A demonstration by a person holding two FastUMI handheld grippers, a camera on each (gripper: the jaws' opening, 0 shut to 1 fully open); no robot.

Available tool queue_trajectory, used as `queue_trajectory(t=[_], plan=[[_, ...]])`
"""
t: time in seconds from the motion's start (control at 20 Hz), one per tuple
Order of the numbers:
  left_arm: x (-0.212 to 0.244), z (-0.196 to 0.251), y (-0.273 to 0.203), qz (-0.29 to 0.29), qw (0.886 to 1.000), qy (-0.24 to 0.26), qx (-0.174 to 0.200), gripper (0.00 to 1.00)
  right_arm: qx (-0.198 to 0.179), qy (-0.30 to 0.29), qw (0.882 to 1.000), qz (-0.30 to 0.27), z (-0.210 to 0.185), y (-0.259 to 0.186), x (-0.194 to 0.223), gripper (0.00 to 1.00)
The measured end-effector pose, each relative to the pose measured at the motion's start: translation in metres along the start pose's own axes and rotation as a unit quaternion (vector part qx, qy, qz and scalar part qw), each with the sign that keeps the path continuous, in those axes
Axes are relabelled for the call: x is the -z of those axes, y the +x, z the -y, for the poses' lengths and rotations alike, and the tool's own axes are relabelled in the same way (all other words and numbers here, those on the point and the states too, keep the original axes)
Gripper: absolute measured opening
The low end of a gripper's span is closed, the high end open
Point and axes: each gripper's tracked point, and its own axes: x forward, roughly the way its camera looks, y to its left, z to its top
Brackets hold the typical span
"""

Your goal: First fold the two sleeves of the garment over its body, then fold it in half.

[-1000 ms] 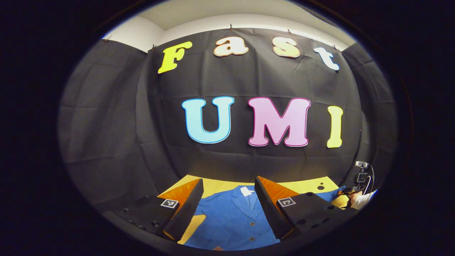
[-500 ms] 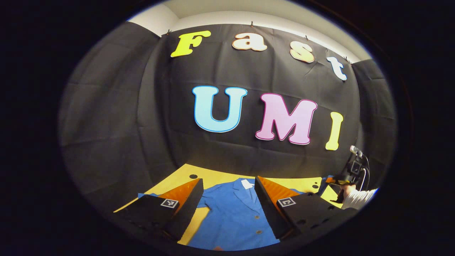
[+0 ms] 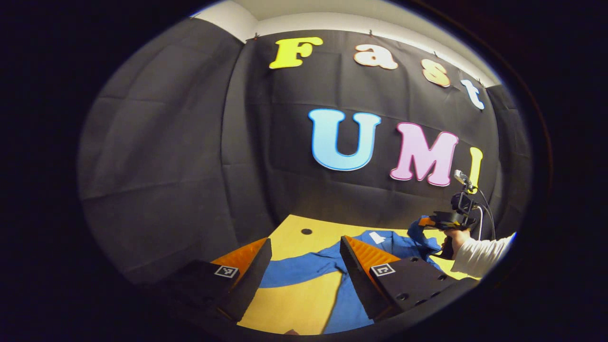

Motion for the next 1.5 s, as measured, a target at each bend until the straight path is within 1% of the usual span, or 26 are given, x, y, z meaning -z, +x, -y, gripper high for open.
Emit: queue_trajectory(t=[0.1, 0.2, 0.25, 0.4, 0.55, 0.65, 0.7, 0.75, 0.85, 0.9, 0.95, 1.0, 1.1, 1.15, 1.3, 1.4, 1.5], plan=[[0.008, -0.024, -0.002, -0.007, 1.0, 0.005, -0.014, 0.83, -0.012, 0.009, 1.0, -0.027, -0.039, 0.023, 0.048, 0.01], [0.02, -0.05, -0.008, -0.022, 0.999, 0.008, -0.03, 0.83, -0.008, 0.025, 0.998, -0.055, -0.059, 0.047, 0.092, 0.0], [0.024, -0.063, -0.009, -0.029, 0.999, 0.009, -0.039, 0.83, -0.007, 0.029, 0.998, -0.063, -0.063, 0.057, 0.108, 0.0], [0.045, -0.09, -0.016, -0.055, 0.997, 0.008, -0.062, 0.83, -0.009, 0.038, 0.996, -0.082, -0.083, 0.078, 0.142, 0.0], [0.058, -0.105, -0.014, -0.072, 0.995, 0.005, -0.073, 0.83, -0.009, 0.053, 0.991, -0.119, -0.091, 0.083, 0.177, 0.0], [0.06, -0.106, -0.009, -0.073, 0.995, -0.002, -0.069, 0.83, -0.03, 0.072, 0.985, -0.152, -0.101, 0.081, 0.197, 0.01], [0.06, -0.102, -0.005, -0.071, 0.995, -0.004, -0.063, 0.83, -0.036, 0.081, 0.982, -0.168, -0.106, 0.081, 0.203, 0.04], [0.059, -0.099, -0.001, -0.069, 0.996, -0.006, -0.057, 0.84, -0.047, 0.089, 0.979, -0.175, -0.109, 0.078, 0.204, 0.01], [0.061, -0.091, 0.01, -0.068, 0.997, -0.008, -0.044, 0.83, -0.083, 0.093, 0.98, -0.157, -0.123, 0.07, 0.188, 0.4], [0.063, -0.088, 0.016, -0.07, 0.997, -0.01, -0.04, 0.83, -0.106, 0.097, 0.979, -0.142, -0.132, 0.066, 0.176, 0.4], [0.065, -0.085, 0.019, -0.073, 0.997, -0.012, -0.035, 0.83, -0.123, 0.104, 0.977, -0.138, -0.139, 0.06, 0.168, 0.56], [0.065, -0.08, 0.022, -0.071, 0.997, -0.014, -0.031, 0.84, -0.129, 0.106, 0.976, -0.141, -0.137, 0.054, 0.161, 0.71], [0.069, -0.075, 0.028, -0.069, 0.997, -0.009, -0.024, 0.84, -0.132, 0.081, 0.978, -0.137, -0.126, 0.041, 0.143, 1.0], [0.073, -0.074, 0.033, -0.07, 0.997, -0.003, -0.023, 0.83, -0.135, 0.058, 0.981, -0.13, -0.121, 0.03, 0.134, 0.93], [0.099, -0.08, 0.056, -0.087, 0.995, 0.023, -0.032, 0.83, -0.156, -0.02, 0.983, -0.1, -0.107, -0.021, 0.105, 0.94], [0.119, -0.079, 0.077, -0.108, 0.993, 0.024, -0.033, 0.84, -0.171, -0.075, 0.98, -0.074, -0.096, -0.07, 0.086, 0.94], [0.141, -0.083, 0.101, -0.144, 0.989, 0.021, -0.04, 0.84, -0.179, -0.109, 0.976, -0.053, -0.079, -0.12, 0.072, 0.93]])
